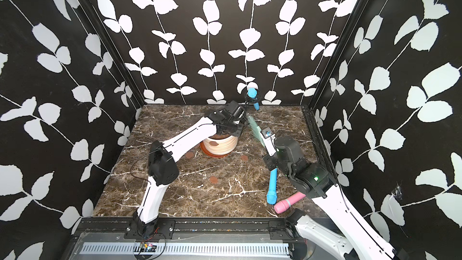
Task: Scrub the dried mud off the ceramic pot
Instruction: Rotate the pot on the tray, then brush off the soil from the pot.
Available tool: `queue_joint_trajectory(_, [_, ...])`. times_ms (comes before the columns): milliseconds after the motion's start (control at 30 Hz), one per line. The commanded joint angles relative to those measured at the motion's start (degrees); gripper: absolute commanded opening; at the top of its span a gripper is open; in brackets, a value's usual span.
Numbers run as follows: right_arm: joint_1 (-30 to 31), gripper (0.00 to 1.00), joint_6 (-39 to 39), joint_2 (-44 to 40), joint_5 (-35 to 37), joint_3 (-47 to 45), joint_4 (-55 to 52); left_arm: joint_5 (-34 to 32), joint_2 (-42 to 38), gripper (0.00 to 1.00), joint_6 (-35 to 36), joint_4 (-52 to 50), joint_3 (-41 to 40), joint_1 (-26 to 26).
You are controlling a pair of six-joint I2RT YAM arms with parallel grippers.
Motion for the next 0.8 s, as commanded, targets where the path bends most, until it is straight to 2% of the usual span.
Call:
queue_joint_trajectory(0, [-0.3, 0.00, -1.1, -1.4, 1.4, -1.4, -0.2, 3.2, 1.2, 0.00, -2.1, 12.2, 5.7, -2.8])
queue_joint_trajectory(133, [-0.3, 0.00, -1.9, -2.5, 1.0, -2.1, -0.9, 3.5, 1.7, 0.00, -3.5, 14.2, 6.0, -4.0])
queue_joint_trajectory(200, [-0.3, 0.00, -3.7, -2.9, -2.9, -2.4, -0.6, 4.7, 1.5, 0.00, -4.0, 14.2, 6.1, -4.1])
queue_joint_trajectory(300, [-0.3, 0.00, -7.5, -3.1, -10.6, -3.0, -0.6, 5.8, 0.3, 0.13, -3.5, 12.7, 6.6, -4.1])
queue_joint_trajectory(467, [-0.3, 0.00, -11.5, -1.4, -17.5, -4.3, 0.4, 2.8, -5.6, 0.33, 0.7, 9.7, 5.8, -4.0])
queue_joint_trajectory(633, [-0.3, 0.00, -14.1, 1.7, -16.7, -5.7, 4.9, -2.9, -13.5, 0.51, 5.7, 6.4, 1.5, -3.7])
queue_joint_trajectory(767, [-0.1, 0.00, -15.9, 7.1, -17.1, -4.4, 8.2, -6.7, -21.9, 0.65, 7.1, 6.6, -6.8, -2.0])
